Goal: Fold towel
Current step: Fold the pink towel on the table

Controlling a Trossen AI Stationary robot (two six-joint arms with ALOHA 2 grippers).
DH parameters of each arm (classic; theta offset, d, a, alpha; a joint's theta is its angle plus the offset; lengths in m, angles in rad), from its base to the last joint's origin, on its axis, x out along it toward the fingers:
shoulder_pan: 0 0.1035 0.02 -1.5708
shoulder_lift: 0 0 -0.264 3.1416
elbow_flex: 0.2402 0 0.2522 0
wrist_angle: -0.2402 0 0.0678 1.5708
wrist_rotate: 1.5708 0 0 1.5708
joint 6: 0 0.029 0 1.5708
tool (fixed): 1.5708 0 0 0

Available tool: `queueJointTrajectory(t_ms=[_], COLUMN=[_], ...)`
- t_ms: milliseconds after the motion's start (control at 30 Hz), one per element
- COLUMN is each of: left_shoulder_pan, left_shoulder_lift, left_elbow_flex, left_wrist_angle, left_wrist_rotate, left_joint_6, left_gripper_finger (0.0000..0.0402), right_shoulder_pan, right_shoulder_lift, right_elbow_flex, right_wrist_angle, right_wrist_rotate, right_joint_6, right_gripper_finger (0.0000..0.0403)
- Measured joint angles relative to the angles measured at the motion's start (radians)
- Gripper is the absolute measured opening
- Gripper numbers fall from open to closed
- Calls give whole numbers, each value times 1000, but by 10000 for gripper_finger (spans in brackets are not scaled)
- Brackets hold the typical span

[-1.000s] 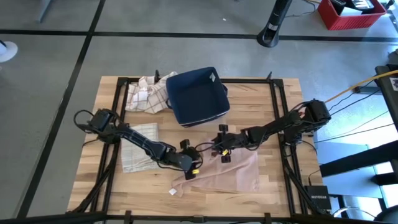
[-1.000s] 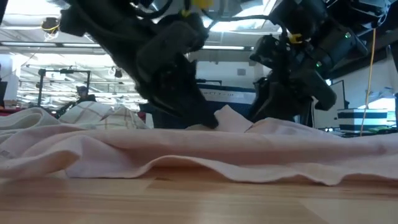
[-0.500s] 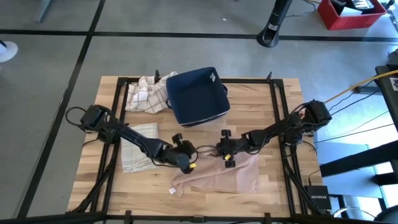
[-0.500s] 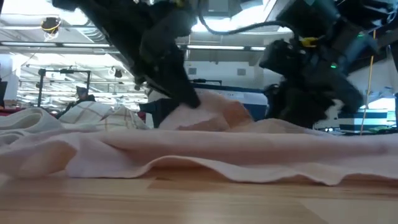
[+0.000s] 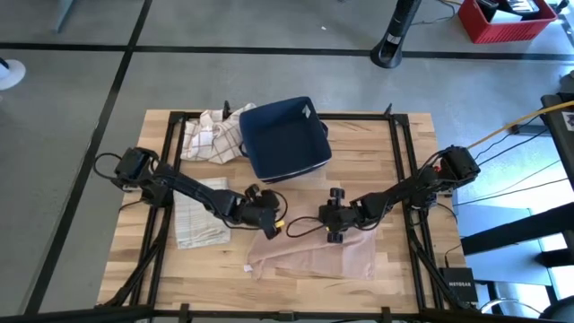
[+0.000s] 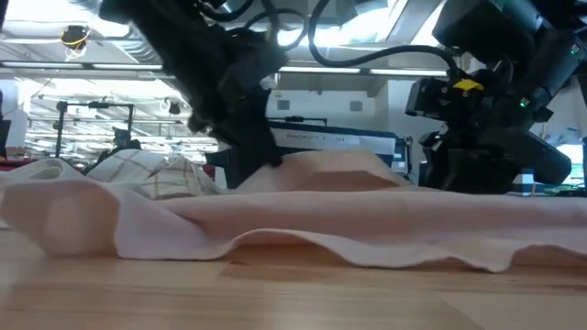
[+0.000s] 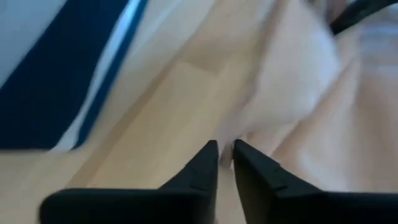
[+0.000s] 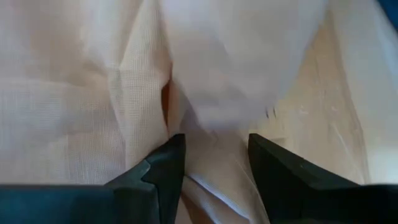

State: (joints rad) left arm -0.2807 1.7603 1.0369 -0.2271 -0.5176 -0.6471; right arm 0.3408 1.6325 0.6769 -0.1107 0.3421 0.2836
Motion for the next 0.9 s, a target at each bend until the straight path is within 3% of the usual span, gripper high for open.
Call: queueJointTrajectory(t_ms=[200, 333, 467, 700, 900], left_shoulder_pan=[47, 39, -49, -211, -320], left_shoulder_lift=[-8, -53, -69, -58, -58], left_elbow_flex=[14, 37, 36, 34, 34], left_wrist_angle=[-27, -102, -150, -286, -220], left_wrist_rotate=[190, 344, 366, 414, 451], left_joint_6=[33, -60, -179, -519, -740], left_gripper_finger=[139, 175, 182, 182, 182], right_shoulder_pan=[0, 0, 0, -1, -1], right_shoulder_lift=[0, 0, 1, 1, 2], right_elbow_flex=[0, 0, -1, -1, -1], right_wrist_angle=[-2, -2, 2, 6, 8], right_wrist_rotate=[7, 7, 7, 7, 7], right_joint_6=[0, 0, 0, 0, 0], right_gripper_finger=[178, 178, 178, 178, 178])
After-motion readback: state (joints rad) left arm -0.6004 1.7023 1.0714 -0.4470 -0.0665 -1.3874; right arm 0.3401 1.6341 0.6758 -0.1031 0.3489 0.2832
